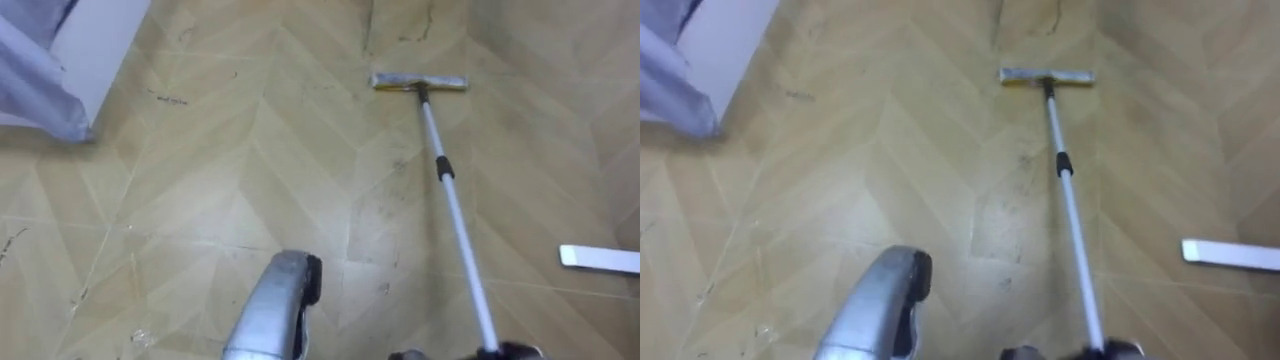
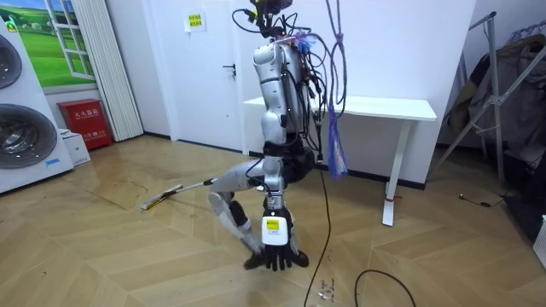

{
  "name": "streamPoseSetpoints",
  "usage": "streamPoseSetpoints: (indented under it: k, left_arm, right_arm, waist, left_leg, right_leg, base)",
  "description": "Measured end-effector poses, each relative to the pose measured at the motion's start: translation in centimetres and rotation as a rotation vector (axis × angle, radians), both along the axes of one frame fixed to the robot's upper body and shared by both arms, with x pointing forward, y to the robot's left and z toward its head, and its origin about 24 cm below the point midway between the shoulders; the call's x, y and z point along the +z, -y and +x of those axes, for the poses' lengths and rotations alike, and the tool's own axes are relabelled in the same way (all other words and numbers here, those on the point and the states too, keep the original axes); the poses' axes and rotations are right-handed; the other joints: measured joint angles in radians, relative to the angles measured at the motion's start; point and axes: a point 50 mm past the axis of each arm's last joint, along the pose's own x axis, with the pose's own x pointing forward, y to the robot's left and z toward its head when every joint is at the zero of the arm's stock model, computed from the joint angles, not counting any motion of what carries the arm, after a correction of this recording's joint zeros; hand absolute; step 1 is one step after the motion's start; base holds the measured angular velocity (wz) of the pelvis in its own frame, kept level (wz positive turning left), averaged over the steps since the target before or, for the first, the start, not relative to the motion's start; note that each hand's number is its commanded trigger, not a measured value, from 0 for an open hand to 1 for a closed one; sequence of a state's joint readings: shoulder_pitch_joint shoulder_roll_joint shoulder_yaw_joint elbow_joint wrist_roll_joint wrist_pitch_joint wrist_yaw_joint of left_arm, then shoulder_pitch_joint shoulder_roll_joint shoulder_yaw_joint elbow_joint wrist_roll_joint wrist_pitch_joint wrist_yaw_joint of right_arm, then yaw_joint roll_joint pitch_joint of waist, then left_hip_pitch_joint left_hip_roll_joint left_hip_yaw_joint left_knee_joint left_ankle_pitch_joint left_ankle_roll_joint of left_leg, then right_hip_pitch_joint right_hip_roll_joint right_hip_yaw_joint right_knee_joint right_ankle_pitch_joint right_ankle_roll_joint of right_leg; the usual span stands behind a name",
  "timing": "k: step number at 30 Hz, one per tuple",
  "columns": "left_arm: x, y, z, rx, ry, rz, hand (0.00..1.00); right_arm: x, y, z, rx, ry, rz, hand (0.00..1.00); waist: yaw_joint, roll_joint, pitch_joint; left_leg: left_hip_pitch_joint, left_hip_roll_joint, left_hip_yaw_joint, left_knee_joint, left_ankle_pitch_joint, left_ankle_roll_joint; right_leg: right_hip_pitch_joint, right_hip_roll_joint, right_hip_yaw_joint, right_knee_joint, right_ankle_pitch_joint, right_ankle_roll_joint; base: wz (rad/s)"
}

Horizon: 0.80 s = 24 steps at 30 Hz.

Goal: Mop floor

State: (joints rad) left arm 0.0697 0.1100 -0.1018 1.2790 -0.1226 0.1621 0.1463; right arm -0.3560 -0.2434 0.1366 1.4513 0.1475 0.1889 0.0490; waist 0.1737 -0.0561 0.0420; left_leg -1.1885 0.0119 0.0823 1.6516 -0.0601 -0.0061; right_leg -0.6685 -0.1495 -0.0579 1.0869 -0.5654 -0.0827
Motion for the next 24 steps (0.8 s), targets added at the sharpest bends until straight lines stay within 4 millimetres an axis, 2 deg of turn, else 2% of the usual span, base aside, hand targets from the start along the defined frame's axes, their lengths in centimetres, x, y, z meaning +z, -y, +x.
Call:
streamPoseSetpoints:
  k: [1,2,3,4,5,6,7,8,9,10,11,13,15,16,17,18,19,20,21,22,23,24]
  left_arm:
    - [0.0,-0.2,0.2,-0.031,0.002,-0.008,0.0]
    - [0.1,-0.4,0.4,-0.045,0.001,-0.017,0.0]
    - [0.1,-0.6,0.5,-0.053,-0.001,-0.019,0.0]
    - [0.2,-0.8,0.7,-0.074,-0.004,-0.021,0.0]
    - [0.2,-0.8,0.9,-0.082,-0.008,-0.029,0.0]
    - [0.2,-0.8,1.1,-0.084,-0.01,-0.028,0.0]
    - [0.2,-0.8,1.2,-0.08,-0.019,-0.025,0.0]
    - [0.3,-0.9,1.3,-0.082,-0.023,-0.017,0.0]
    - [0.3,-0.9,1.4,-0.081,-0.019,-0.011,0.0]
    - [0.4,-1.3,1.5,-0.084,-0.009,0.01,0.0]
    - [0.5,-1.6,2.0,-0.086,0.009,0.033,0.0]
    - [0.8,-1.7,3.2,-0.104,0.055,0.058,0.0]
    - [0.9,-1.5,4.0,-0.122,0.079,0.068,0.0]
    - [0.9,-1.3,4.0,-0.149,0.075,0.072,0.0]
    - [0.8,-1.2,3.8,-0.169,0.059,0.075,0.0]
    - [0.8,-1.2,3.7,-0.176,0.048,0.077,0.0]
    - [0.7,-1.2,3.3,-0.178,0.029,0.081,0.0]
    - [0.7,-1.2,2.9,-0.174,0.012,0.093,0.0]
    - [0.7,-1.2,2.9,-0.171,0.009,0.097,0.0]
    - [0.8,-1.4,3.1,-0.167,0.014,0.112,0.0]
    - [1.0,-1.8,3.3,-0.15,0.028,0.13,0.0]
    - [1.0,-1.9,3.4,-0.148,0.031,0.138,0.0]
  right_arm:
    - [-0.1,0.4,-0.5,-0.023,-0.004,0.009,1.0]
    - [-0.3,1.0,-1.6,-0.043,-0.026,0.012,1.0]
    - [-0.5,1.4,-2.5,-0.06,-0.044,0.012,1.0]
    - [-0.8,2.2,-4.4,-0.087,-0.084,0.005,1.0]
    - [-1.0,3.1,-6.3,-0.093,-0.141,-0.02,1.0]
    - [-1.1,3.4,-7.4,-0.093,-0.175,-0.032,1.0]
    - [-1.3,4.0,-9.7,-0.101,-0.251,-0.059,1.0]
    - [-1.6,4.2,-12.3,-0.115,-0.326,-0.076,1.0]
    - [-1.7,4.2,-13.7,-0.12,-0.363,-0.079,1.0]
    - [-1.9,3.8,-15.6,-0.119,-0.423,-0.076,1.0]
    - [-2.1,3.3,-16.6,-0.123,-0.454,-0.063,1.0]
    - [-2.5,2.5,-17.5,-0.119,-0.47,-0.056,1.0]
    - [-2.7,1.7,-17.4,-0.118,-0.47,-0.048,1.0]
    - [-2.9,1.3,-17.3,-0.12,-0.47,-0.037,1.0]
    - [-2.9,1.2,-16.5,-0.117,-0.465,-0.034,1.0]
    - [-2.9,1.2,-16.3,-0.119,-0.466,-0.036,1.0]
    - [-2.7,1.4,-15.4,-0.117,-0.462,-0.042,1.0]
    - [-2.5,1.8,-14.1,-0.109,-0.451,-0.058,1.0]
    - [-2.3,2.1,-13.3,-0.106,-0.438,-0.069,1.0]
    - [-1.8,2.7,-10.9,-0.094,-0.392,-0.098,1.0]
    - [-1.1,3.1,-7.9,-0.07,-0.322,-0.128,1.0]
    - [-0.7,3.3,-6.3,-0.06,-0.281,-0.141,1.0]
  waist:
    - [-0.001,0.016,-0.0037]
    - [-0.004,0.035,-0.0108]
    - [-0.005,0.044,-0.0155]
    - [-0.015,0.056,-0.0202]
    - [-0.03,0.075,-0.0303]
    - [-0.036,0.075,-0.0301]
    - [-0.055,0.077,-0.0299]
    - [-0.068,0.087,-0.0311]
    - [-0.072,0.096,-0.0343]
    - [-0.076,0.11,-0.0403]
    - [-0.093,0.122,-0.0427]
    - [-0.119,0.141,-0.0389]
    - [-0.119,0.143,-0.0389]
    - [-0.118,0.143,-0.0376]
    - [-0.115,0.137,-0.0348]
    - [-0.11,0.133,-0.0327]
    - [-0.109,0.126,-0.0278]
    - [-0.109,0.123,-0.0253]
    - [-0.104,0.12,-0.0255]
    - [-0.089,0.11,-0.0244]
    - [-0.073,0.093,-0.0133]
    - [-0.06,0.084,-0.0093]
  left_leg:
    - [0.081,0.005,0.0,-0.23,-0.013,0.004]
    - [0.163,0.01,-0.005,-0.458,-0.023,0.004]
    - [0.206,0.012,-0.003,-0.565,-0.025,0.003]
    - [0.264,0.003,0.004,-0.687,-0.124,0.01]
    - [0.287,-0.016,0.023,-0.723,-0.203,0.064]
    - [0.29,-0.027,0.031,-0.724,-0.215,0.084]
    - [0.309,-0.052,0.04,-0.717,-0.247,0.113]
    - [0.344,-0.069,0.04,-0.705,-0.282,0.13]
    - [0.361,-0.07,0.037,-0.697,-0.304,0.138]
    - [0.39,-0.07,0.034,-0.695,-0.336,0.146]
    - [0.415,-0.069,0.024,-0.697,-0.36,0.154]
    - [0.442,-0.065,0.022,-0.705,-0.379,0.163]
    - [0.471,-0.066,0.027,-0.729,-0.396,0.163]
    - [0.5,-0.068,0.027,-0.749,-0.409,0.161]
    - [0.539,-0.077,0.025,-0.773,-0.422,0.158]
    - [0.56,-0.08,0.025,-0.784,-0.43,0.158]
    - [0.6,-0.08,0.024,-0.794,-0.453,0.153]
    - [0.637,-0.079,0.022,-0.791,-0.479,0.146]
    - [0.647,-0.078,0.026,-0.78,-0.488,0.136]
    - [0.623,-0.065,0.05,-0.669,-0.472,0.09]
    - [0.535,-0.024,0.07,-0.468,-0.361,0.006]
    - [0.488,-0.007,0.074,-0.369,-0.273,-0.006]
  right_leg:
    - [0.002,0.001,-0.009,0.001,-0.01,0.02]
    - [0.006,0.002,-0.024,0.0,-0.024,0.034]
    - [0.008,0.002,-0.031,-0.002,-0.031,0.041]
    - [0.014,-0.007,-0.039,-0.006,-0.046,0.065]
    - [0.022,-0.029,-0.045,-0.018,-0.046,0.085]
    - [0.025,-0.037,-0.036,-0.016,-0.045,0.097]
    - [0.017,-0.049,-0.007,0.042,-0.017,0.103]
    - [-0.011,-0.047,0.026,0.134,0.072,0.104]
    - [-0.024,-0.038,0.041,0.179,0.132,0.099]
    - [-0.061,-0.016,0.069,0.239,0.208,0.112]
    - [-0.102,0.003,0.077,0.271,0.216,0.114]
    - [-0.168,0.027,0.069,0.223,0.214,0.117]
    - [-0.212,0.048,0.069,0.083,0.214,0.118]
    - [-0.221,0.057,0.049,-0.036,0.215,0.115]
    - [-0.219,0.067,0.022,-0.147,0.23,0.094]
    - [-0.216,0.068,0.001,-0.192,0.24,0.08]
    - [-0.196,0.065,-0.041,-0.259,0.26,0.05]
    - [-0.175,0.069,-0.059,-0.255,0.279,0.03]
    - [-0.167,0.066,-0.058,-0.242,0.276,0.031]
    - [-0.163,0.064,-0.054,-0.204,0.263,0.034]
    - [-0.16,0.071,-0.044,-0.157,0.244,0.026]
    - [-0.156,0.075,-0.037,-0.13,0.226,0.013]
  base:
    - [0.23]
    - [0.25]
    - [0.35]
    - [0.48]
    - [0.49]
    - [0.43]
    - [0.27]
    - [0.18]
    - [-0.04]
    - [-0.13]
    - [-0.09]
    - [-0.08]
    - [-0.27]
    - [-0.24]
    - [-0.22]
    - [-0.12]
    - [0.0]
    - [0.09]
    - [0.07]
    - [-0.06]
    - [-0.15]
    - [-0.34]
